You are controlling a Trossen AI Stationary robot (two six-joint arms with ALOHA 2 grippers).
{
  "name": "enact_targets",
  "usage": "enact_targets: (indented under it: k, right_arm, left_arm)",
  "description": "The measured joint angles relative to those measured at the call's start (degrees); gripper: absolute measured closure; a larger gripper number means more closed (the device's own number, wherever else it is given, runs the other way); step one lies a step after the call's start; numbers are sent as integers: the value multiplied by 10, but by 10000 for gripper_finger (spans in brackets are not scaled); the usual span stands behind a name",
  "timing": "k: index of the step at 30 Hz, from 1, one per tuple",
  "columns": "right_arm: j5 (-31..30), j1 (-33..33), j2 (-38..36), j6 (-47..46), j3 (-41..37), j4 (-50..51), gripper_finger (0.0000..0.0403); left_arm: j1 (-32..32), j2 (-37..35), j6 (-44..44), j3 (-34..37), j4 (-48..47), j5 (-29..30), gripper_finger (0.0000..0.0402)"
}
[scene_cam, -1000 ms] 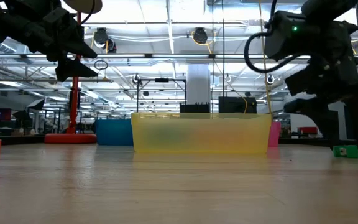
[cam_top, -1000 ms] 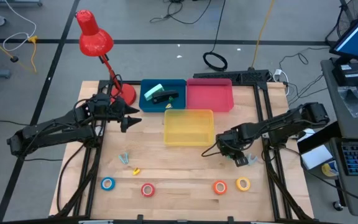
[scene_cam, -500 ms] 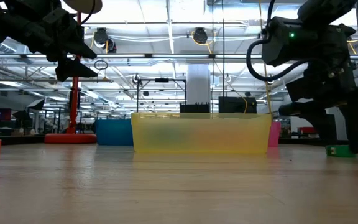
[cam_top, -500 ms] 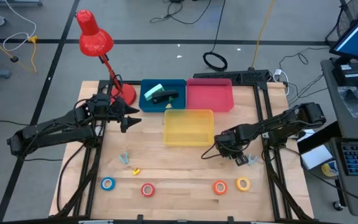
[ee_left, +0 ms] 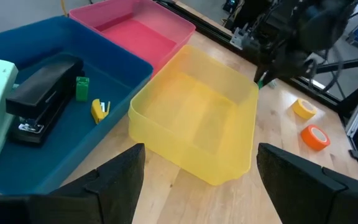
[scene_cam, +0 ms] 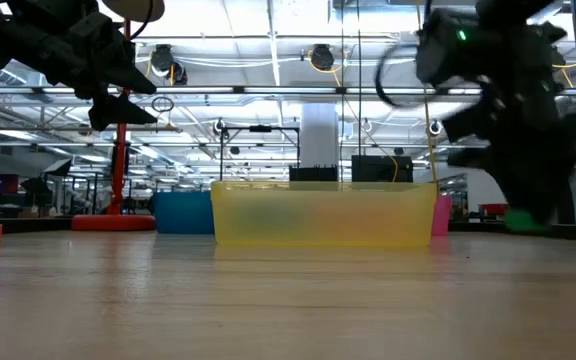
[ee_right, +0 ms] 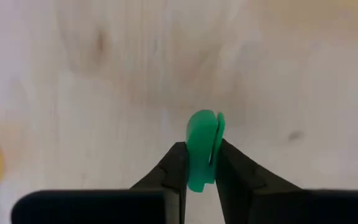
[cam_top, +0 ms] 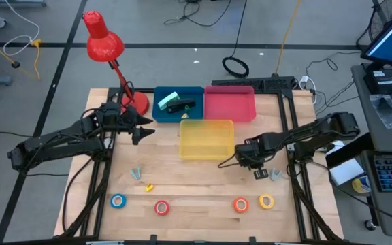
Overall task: Pick and place Stapler, Stapler remover, tape
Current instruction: Put the green stapler into the blue bin
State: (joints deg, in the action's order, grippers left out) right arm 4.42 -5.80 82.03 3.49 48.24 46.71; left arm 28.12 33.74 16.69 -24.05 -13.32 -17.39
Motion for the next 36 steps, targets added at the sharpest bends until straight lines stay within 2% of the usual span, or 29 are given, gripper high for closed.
enact_targets:
  k: [5,10,19,27,32,36]
  right_arm:
    - [-1,29,-25,1,69,18,357]
    - [-1,76,-28,2,138,-64,357]
    - [2,152,-11,-2,160,-424,356]
    - [25,171,63,-31,160,-592,356]
    - [34,171,99,-61,159,-635,356]
    - [40,171,118,-74,159,-672,356]
  left_arm:
    - [0,0,11,0,23,0,94]
    - [-1,0,40,0,98,0,94]
    - [-2,21,51,0,253,0,94]
    - [-35,137,77,0,425,6,94]
    - [-58,216,74,0,489,30,94]
    - [-75,271,56,-18,503,31,94]
